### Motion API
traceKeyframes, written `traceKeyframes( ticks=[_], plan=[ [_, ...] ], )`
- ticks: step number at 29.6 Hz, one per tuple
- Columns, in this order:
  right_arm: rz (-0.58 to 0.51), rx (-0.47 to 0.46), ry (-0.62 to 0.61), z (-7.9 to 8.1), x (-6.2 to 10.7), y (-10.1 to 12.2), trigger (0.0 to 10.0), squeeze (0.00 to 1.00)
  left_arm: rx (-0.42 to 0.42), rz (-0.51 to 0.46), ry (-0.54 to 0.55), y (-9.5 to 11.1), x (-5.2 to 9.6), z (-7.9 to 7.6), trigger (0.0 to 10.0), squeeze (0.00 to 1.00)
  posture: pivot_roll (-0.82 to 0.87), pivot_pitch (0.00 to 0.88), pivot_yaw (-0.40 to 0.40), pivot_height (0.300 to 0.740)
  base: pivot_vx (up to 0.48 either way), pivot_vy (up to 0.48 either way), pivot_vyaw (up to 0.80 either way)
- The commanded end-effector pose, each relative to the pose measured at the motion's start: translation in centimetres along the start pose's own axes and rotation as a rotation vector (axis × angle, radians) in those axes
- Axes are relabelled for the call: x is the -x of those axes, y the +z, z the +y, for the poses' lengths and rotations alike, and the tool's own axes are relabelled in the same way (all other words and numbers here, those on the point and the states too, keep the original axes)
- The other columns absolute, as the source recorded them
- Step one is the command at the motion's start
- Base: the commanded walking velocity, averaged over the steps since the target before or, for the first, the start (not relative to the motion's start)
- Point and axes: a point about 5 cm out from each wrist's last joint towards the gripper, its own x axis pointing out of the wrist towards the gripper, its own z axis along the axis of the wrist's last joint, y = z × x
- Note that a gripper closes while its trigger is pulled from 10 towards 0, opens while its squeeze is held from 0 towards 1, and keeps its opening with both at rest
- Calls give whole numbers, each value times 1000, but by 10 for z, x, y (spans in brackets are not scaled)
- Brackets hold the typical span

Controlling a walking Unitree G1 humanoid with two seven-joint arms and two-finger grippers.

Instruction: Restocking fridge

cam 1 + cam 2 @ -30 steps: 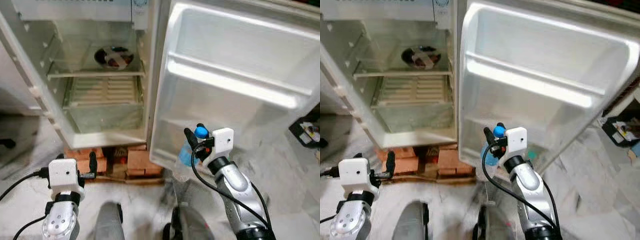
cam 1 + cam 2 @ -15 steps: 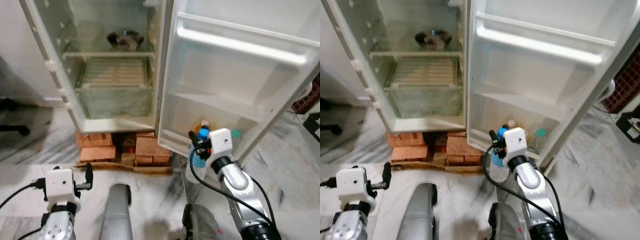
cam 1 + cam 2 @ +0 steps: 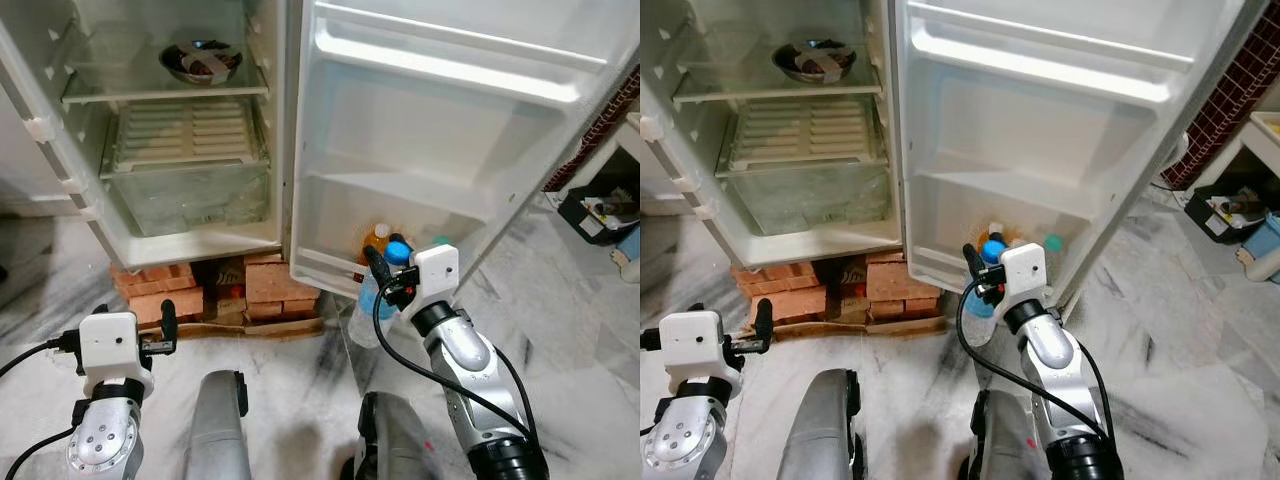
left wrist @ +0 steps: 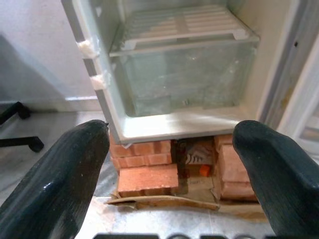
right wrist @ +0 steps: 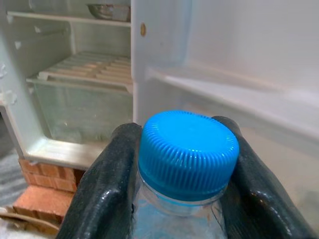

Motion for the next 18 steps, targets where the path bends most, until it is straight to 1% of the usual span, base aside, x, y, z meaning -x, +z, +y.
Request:
traceKeyframes(
  ticks=[1, 6, 18],
  plan=[
    [-57, 9, 20, 1, -2, 12, 10000, 0, -10, -7, -14, 2, 1, -1, 10000, 0, 99, 122, -83, 616, 371, 0, 0],
    [-74, 1, 49, 3, -1, 13, 10000, 0, -7, -5, -22, 1, 0, -4, 10000, 0, 98, 120, -84, 616, 378, 0, 0],
    [-69, -13, 58, 3, 0, 12, 10000, 0, -7, 0, -36, 1, 0, -7, 10000, 0, 95, 120, -82, 616, 387, 0, 0]
  ],
)
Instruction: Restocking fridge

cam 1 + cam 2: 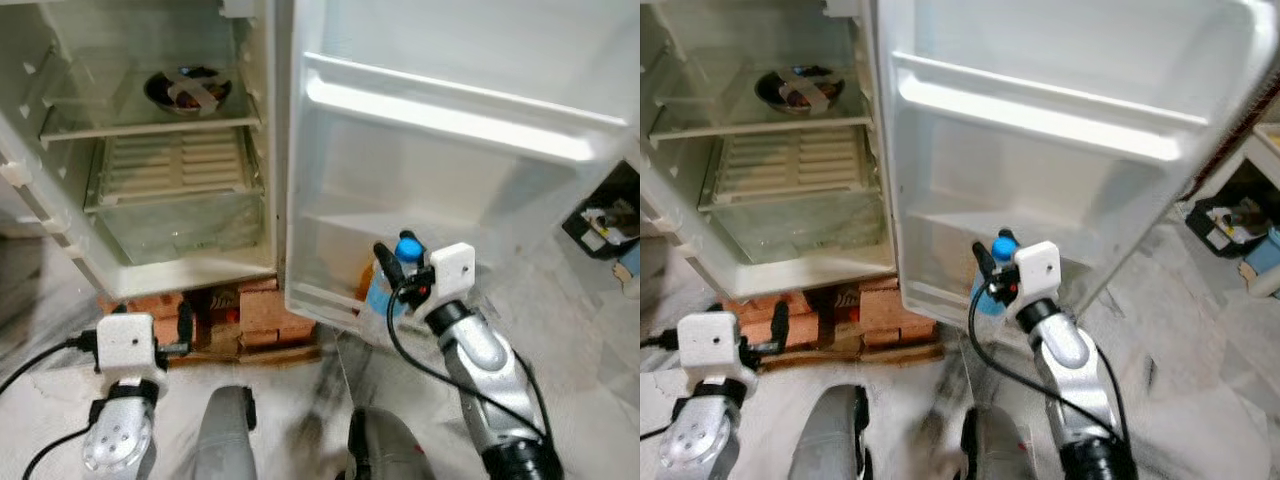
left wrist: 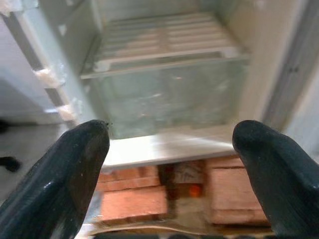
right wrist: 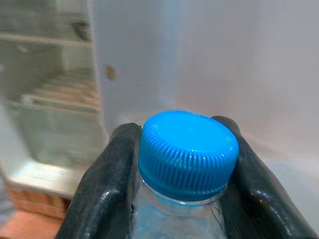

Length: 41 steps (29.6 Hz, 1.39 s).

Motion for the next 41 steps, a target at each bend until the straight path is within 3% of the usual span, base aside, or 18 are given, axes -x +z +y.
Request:
traceKeyframes(
  ticks=[1, 16, 25, 41],
  plan=[
    [-9, 16, -4, -8, 5, 4, 10000, 0, 10, 2, -17, 0, 1, -6, 10000, 0, 95, 121, -82, 616, 382, 0, 0],
    [7, -49, 131, 9, 8, 0, 10000, 0, 13, 5, -22, 0, 4, -11, 10000, 0, 99, 132, -83, 616, 51, 0, 438],
    [3, -51, 114, 7, 8, 1, 10000, 0, 5, 7, -25, 0, 5, -11, 10000, 0, 100, 133, -83, 616, 0, 0, 0],
    [-4, -44, 118, 8, 4, 1, 10000, 0, -13, 7, -27, 0, 4, -10, 10000, 0, 108, 130, -80, 526, 0, 0, 0]
  ],
)
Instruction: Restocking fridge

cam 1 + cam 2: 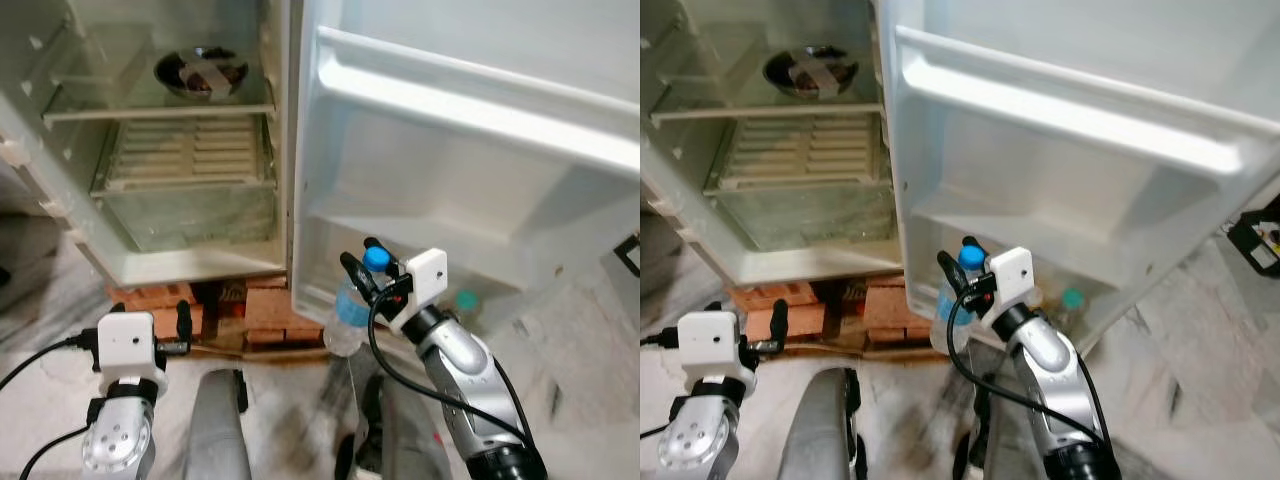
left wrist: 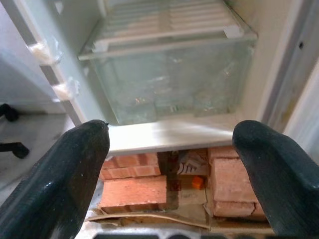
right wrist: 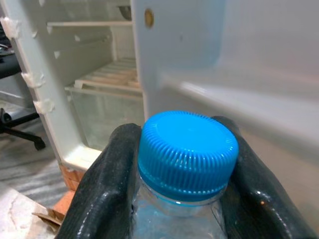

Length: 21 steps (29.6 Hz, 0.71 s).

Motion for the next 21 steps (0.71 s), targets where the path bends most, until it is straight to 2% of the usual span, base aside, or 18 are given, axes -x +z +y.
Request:
traceKeyframes(
  ticks=[1, 7, 13, 17, 21],
  plan=[
    [-30, 9, 6, 0, -2, 5, 10000, 0, -17, 8, 1, -1, 1, 1, 10000, 0, 108, 129, -80, 522, 0, 0, 0],
    [-45, 46, 23, 2, -8, 7, 10000, 0, -40, -4, 30, 1, 1, 3, 10000, 0, 112, 134, -75, 522, 0, 0, 0],
    [-95, 58, 51, 11, -24, 13, 10000, 0, -68, -2, 88, 2, -2, 8, 10000, 0, 117, 149, -70, 522, 0, 0, 0],
    [-129, 64, 76, 20, -39, 19, 10000, 0, -66, -6, 100, 5, 2, 11, 10000, 0, 124, 168, -69, 522, 0, 0, 0],
    [-175, 144, 117, 29, -60, 25, 10000, 0, -70, 14, 77, 4, 9, 8, 10000, 0, 134, 200, -64, 522, 0, 0, 0]
  ],
)
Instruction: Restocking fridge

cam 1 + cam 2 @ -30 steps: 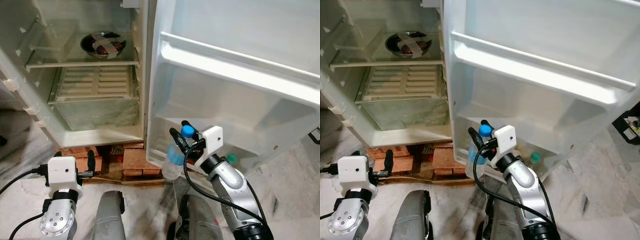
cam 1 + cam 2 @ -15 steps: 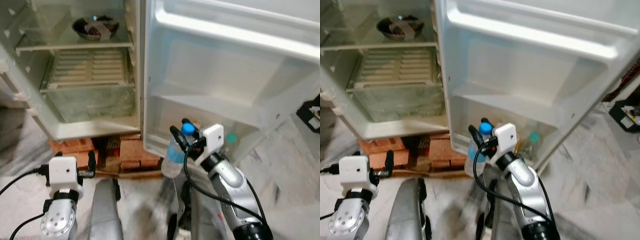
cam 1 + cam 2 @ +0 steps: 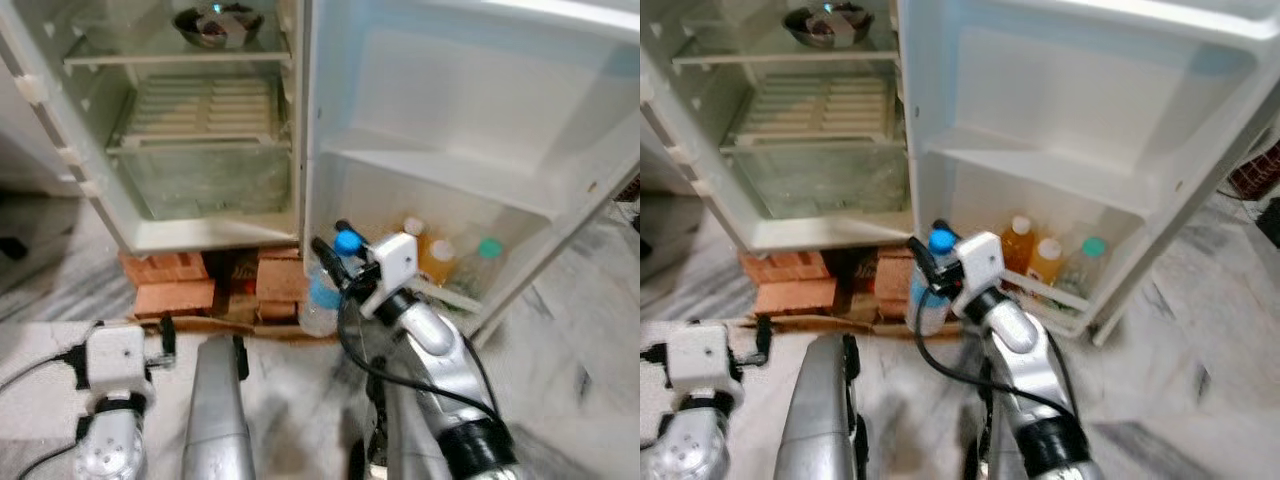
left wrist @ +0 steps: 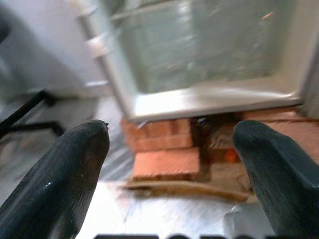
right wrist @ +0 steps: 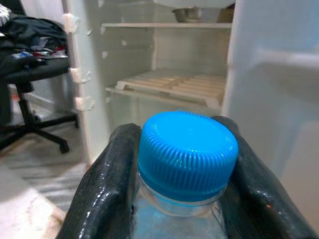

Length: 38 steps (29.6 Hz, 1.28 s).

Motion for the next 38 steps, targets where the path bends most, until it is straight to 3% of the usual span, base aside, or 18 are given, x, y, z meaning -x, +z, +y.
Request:
traceKeyframes(
  ticks=[1, 5, 6, 11, 14, 17, 18, 23, 28, 33, 38],
  plan=[
    [-59, 80, -8, -3, -11, 11, 10000, 0, 0, 10, -20, 1, 5, -4, 10000, 0, 136, 202, -64, 522, 0, 0, 0],
    [-107, 163, -27, -6, -26, 21, 10000, 0, 0, 12, -17, 2, 10, -3, 10000, 0, 148, 219, -66, 522, 0, 0, 0],
    [-128, 221, -39, -9, -33, 27, 10000, 0, 0, 13, -17, 3, 11, -2, 10000, 0, 153, 227, -67, 522, 0, 0, 0],
    [-163, 360, -60, -15, -41, 35, 10000, 0, -3, 20, -22, 4, 16, -1, 10000, 0, 165, 258, -67, 522, 0, 0, 0],
    [-157, 443, -51, -18, -41, 29, 10000, 0, -7, 28, -23, 5, 20, 0, 10000, 0, 175, 273, -68, 522, 0, 0, 0],
    [-156, 455, -58, -19, -40, 25, 10000, 0, -7, 30, -24, 6, 22, 1, 10000, 0, 185, 287, -65, 522, 0, 0, 0],
    [-120, 487, -69, -19, -37, 16, 10000, 0, -8, 25, -26, 8, 21, 1, 10000, 0, 191, 294, -66, 522, 0, 0, 0],
    [-103, 611, -37, -10, -36, 4, 10000, 0, -10, 15, -28, 13, 20, 2, 10000, 0, 198, 316, -65, 522, 0, 0, 0],
    [-139, 670, -45, -6, -40, 8, 10000, 0, -14, 15, -33, 15, 22, 3, 10000, 0, 210, 329, -63, 522, 0, 0, 0],
    [-223, 710, -107, -11, -52, 27, 10000, 0, -26, 22, -34, 17, 27, 6, 10000, 0, 243, 347, -54, 522, 0, 0, 0],
    [-188, 710, -171, -19, -56, 26, 10000, 0, -42, 35, -35, 18, 33, 11, 10000, 0, 262, 359, -46, 522, 0, 0, 0]
  ],
)
